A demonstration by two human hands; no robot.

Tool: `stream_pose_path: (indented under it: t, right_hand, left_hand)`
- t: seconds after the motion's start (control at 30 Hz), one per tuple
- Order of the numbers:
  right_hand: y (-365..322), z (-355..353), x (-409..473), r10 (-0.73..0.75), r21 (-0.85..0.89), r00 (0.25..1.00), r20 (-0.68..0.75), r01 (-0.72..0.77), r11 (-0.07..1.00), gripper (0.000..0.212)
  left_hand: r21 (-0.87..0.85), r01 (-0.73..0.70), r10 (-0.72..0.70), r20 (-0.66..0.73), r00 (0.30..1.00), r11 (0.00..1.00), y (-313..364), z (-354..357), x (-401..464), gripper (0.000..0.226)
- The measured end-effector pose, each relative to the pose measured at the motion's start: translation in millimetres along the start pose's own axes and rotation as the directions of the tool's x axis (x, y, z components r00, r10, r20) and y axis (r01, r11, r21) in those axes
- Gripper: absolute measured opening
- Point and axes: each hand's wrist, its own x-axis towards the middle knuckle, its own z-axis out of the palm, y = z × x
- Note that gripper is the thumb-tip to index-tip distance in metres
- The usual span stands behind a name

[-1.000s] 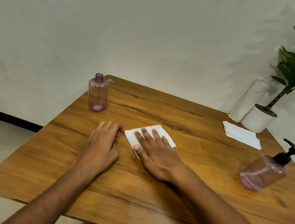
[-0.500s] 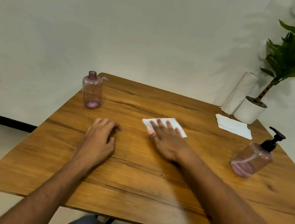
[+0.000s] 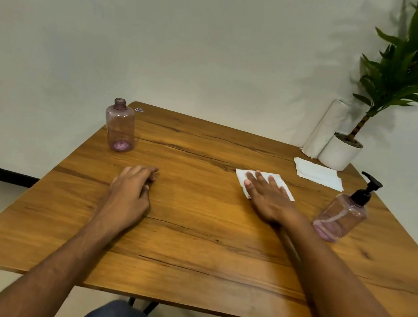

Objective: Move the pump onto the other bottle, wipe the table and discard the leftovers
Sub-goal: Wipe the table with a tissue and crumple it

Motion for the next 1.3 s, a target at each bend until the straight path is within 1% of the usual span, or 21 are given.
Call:
stream_pose_path:
  t: [0.03,0.07,0.13,0.17,0.23,0.27,0.33,0.37,0.43,0.53,0.63,0.7,0.77,0.9,0.97,1.0,1.03,1.1,1.17,1.23,1.3]
  right_hand:
    - [-4,-1,9,0.011,0.007,1.000,0.001,-0.011,1.000,0.068]
    - [-14,0,12,-0.018,0.012,1.000,0.001,0.018,1.000,0.067]
    - [-48,7,4,-0.187,0.004,0.982,0.006,0.187,0.982,0.061]
    - [-65,15,-9,-0.292,-0.015,0.956,0.011,0.292,0.956,0.058]
    - [-99,32,-27,-0.482,-0.064,0.876,0.027,0.483,0.873,0.056]
    - [-109,36,-33,-0.540,-0.081,0.841,0.043,0.541,0.837,0.055]
    - [-116,35,-18,-0.582,-0.071,0.810,0.075,0.586,0.807,0.053]
    - [-117,30,-1,-0.570,-0.048,0.818,0.074,0.574,0.818,0.052]
    - [-110,15,42,-0.494,-0.017,0.869,0.032,0.495,0.869,0.052]
    - [-87,-4,104,-0.321,-0.033,0.947,-0.032,0.320,0.947,0.052]
    - [-81,-11,133,-0.227,-0.057,0.974,-0.010,0.226,0.972,0.053]
    - [-94,-9,130,-0.243,-0.076,0.970,0.005,0.243,0.967,0.054]
    - [-114,0,114,-0.330,-0.085,0.944,0.017,0.330,0.940,0.054]
    - [-146,26,64,-0.549,-0.131,0.833,0.070,0.553,0.823,0.053]
    - [-143,26,57,-0.577,-0.137,0.811,0.092,0.585,0.800,0.053]
    - [-137,21,61,-0.561,-0.129,0.823,0.082,0.567,0.813,0.053]
    - [-128,15,69,-0.518,-0.115,0.853,0.058,0.521,0.846,0.053]
    - [-103,2,88,-0.367,-0.076,0.930,-0.006,0.365,0.928,0.053]
    - [-79,-5,104,-0.221,-0.065,0.974,-0.043,0.218,0.974,0.054]
    - [-69,-4,106,-0.178,-0.087,0.984,-0.030,0.175,0.981,0.055]
    - [-77,1,91,-0.218,-0.108,0.976,-0.002,0.217,0.970,0.055]
  left_hand:
    - [0.001,0.002,-0.002,0.001,1.000,1.000,0,0,0,0.049]
    - [0.001,0.009,-0.009,0.001,1.000,1.000,-1,0,-1,0.050]
    - [0.003,0.037,-0.037,0.006,0.999,0.999,-2,0,2,0.056]
    - [0.002,0.059,-0.059,0.005,0.998,0.998,0,2,0,0.062]
    - [0.008,0.092,-0.092,-0.017,0.996,0.996,-1,4,3,0.073]
    - [0.008,0.100,-0.100,-0.025,0.995,0.995,0,5,3,0.076]
    - [0.009,0.111,-0.111,-0.047,0.993,0.994,0,8,2,0.079]
    - [0.009,0.111,-0.111,-0.052,0.993,0.994,-1,9,3,0.078]
    - [0.017,0.099,-0.098,-0.056,0.994,0.995,-2,6,2,0.071]
    - [0.041,0.041,-0.038,-0.069,0.997,0.998,-5,4,0,0.046]
    - [0.080,-0.001,0.005,-0.056,0.998,0.997,-6,6,0,0.036]
    - [0.089,0.001,0.004,-0.060,0.998,0.996,-5,7,1,0.035]
    - [0.094,0.009,-0.003,-0.061,0.998,0.996,-4,7,1,0.035]
    - [0.108,0.006,0.002,-0.069,0.998,0.994,-3,7,0,0.035]
    - [0.114,0.006,0.002,-0.068,0.998,0.994,0,6,0,0.035]
    - [0.113,0.005,0.002,-0.064,0.998,0.994,0,6,0,0.035]
    - [0.110,0.006,0.000,-0.058,0.998,0.994,1,5,-1,0.034]
    - [0.106,0.010,-0.005,-0.044,0.999,0.994,2,2,-2,0.035]
    - [0.110,0.016,-0.012,-0.036,0.999,0.994,2,0,-3,0.035]
    - [0.117,0.014,-0.010,-0.034,0.999,0.993,1,0,-4,0.036]
    - [0.124,0.012,-0.008,-0.036,0.999,0.992,-1,4,-3,0.035]
